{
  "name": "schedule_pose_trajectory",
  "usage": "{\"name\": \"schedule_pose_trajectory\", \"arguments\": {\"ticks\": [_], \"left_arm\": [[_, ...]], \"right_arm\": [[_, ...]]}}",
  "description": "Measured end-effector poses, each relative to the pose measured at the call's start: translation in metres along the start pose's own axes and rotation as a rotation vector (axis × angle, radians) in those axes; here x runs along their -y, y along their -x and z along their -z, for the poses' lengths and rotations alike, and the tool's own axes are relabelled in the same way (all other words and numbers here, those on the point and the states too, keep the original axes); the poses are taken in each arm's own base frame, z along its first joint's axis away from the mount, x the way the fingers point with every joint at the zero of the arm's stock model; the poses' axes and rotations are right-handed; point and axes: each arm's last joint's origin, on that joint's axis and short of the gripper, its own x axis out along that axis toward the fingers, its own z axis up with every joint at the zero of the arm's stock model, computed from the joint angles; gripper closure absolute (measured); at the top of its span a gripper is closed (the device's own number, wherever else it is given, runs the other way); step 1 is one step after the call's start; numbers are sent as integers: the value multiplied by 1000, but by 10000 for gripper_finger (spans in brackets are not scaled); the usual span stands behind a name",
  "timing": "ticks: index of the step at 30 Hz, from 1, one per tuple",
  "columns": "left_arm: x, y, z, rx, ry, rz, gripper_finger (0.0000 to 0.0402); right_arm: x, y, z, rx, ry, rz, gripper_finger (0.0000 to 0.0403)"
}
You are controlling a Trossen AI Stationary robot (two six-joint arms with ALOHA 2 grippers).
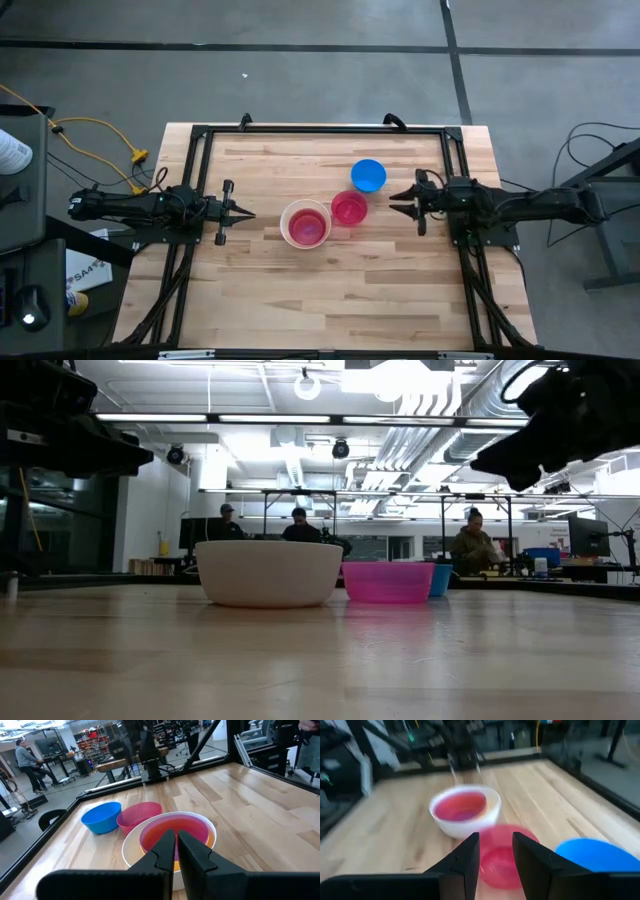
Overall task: Nest bowls inside each other
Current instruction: Stack the blue bowl on top of the purple bowl
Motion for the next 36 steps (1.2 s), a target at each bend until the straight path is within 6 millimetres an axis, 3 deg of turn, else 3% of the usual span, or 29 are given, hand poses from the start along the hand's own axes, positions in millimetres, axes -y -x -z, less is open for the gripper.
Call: {"name": "schedule_pose_trajectory", "arguments": {"ticks": [6,17,27,36], "left_arm": [[0,0,0,0,0,0,382],[0,0,0,0,0,-1,382],[0,0,0,0,0,-1,382],[0,0,0,0,0,-1,382]], "right_arm": [[10,-20,-8,-200,12,43,293],[23,-56,-35,-313,17,80,293],[29,-76,-52,-449,48,93,293],[37,-81,-44,-587,33,117,293]]}}
